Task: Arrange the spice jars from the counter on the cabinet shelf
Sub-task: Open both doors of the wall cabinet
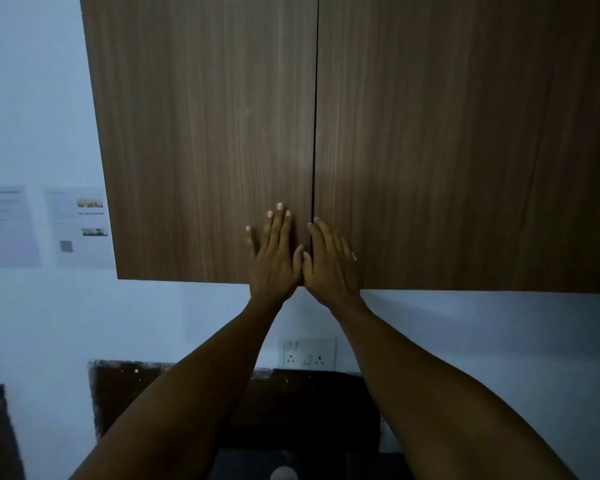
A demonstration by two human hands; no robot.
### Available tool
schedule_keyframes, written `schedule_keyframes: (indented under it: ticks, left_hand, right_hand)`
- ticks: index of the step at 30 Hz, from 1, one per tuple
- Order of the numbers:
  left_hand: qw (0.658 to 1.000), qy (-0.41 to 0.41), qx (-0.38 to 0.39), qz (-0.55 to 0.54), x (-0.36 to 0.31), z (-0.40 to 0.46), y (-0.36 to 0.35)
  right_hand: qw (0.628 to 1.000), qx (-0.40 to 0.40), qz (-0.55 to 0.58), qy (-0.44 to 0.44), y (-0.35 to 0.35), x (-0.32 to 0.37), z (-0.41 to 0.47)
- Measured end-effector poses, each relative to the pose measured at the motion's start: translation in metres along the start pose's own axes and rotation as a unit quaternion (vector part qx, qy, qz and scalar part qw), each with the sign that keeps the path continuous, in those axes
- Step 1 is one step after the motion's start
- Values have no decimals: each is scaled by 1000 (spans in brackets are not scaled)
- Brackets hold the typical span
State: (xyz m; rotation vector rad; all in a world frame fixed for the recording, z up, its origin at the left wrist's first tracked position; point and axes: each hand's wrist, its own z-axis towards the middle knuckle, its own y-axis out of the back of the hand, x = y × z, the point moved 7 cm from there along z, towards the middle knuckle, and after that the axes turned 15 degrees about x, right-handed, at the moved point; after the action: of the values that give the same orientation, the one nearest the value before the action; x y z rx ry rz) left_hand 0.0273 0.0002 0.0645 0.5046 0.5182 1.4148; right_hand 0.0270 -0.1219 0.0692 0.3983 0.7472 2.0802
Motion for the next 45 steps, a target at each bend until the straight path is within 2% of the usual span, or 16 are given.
schedule_keyframes:
  ticks: [3, 6, 11, 12, 14, 16, 17, 21, 23, 26, 29, 32, 38, 41, 43, 45]
  left_hand:
    - [990, 108, -11, -94, 16, -18, -8]
    - [950, 238, -17, -203, 28, -37, -17]
    - [875, 316, -94, -355, 37, -31, -6]
    - [842, 364, -109, -384, 40, -32, -6]
    - [740, 479, -134, -453, 45, -41, -10]
    - [638, 536, -173, -525, 43, -49, -15]
    - [600, 549, -193, -550, 43, -50, -15]
    - [473, 603, -251, -591, 51, -60, -12]
    - [435, 618, -240, -609, 58, -70, -15]
    - [402, 593, -213, -664, 60, -80, -21]
    - [376, 546, -214, -718, 51, -77, -21]
    - [362, 545, -220, -723, 47, -80, -24]
    - [414, 552, -224, -689, 48, -99, -4]
    - [440, 565, -194, -670, 46, -112, 20]
    - [446, 595, -183, -643, 49, -123, 38]
    - [463, 621, -157, -613, 57, -133, 58]
  right_hand:
    - [999, 27, 36, 3, -9, 5, -4]
    - [996, 65, 58, -6, -15, 9, -3]
    - [993, 76, 85, -36, -10, 7, 4]
    - [992, 75, 92, -37, -10, 8, 4]
    - [990, 81, 107, -38, -10, 8, 6]
    - [987, 87, 126, -38, -8, 8, 6]
    - [986, 87, 136, -39, -7, 8, 6]
    - [971, 75, 213, -74, 4, 1, 11]
    - [954, 58, 272, -112, 12, -6, 14]
    - [923, 58, 352, -143, 21, -8, 22]
    - [918, 72, 360, -147, 25, -2, 28]
    - [913, 83, 374, -141, 24, 4, 31]
    - [910, 86, 374, -158, 35, 10, 32]
    - [873, 94, 453, -157, 48, 31, 31]
    - [857, 71, 493, -137, 63, 56, 31]
    - [858, 23, 496, -129, 81, 83, 24]
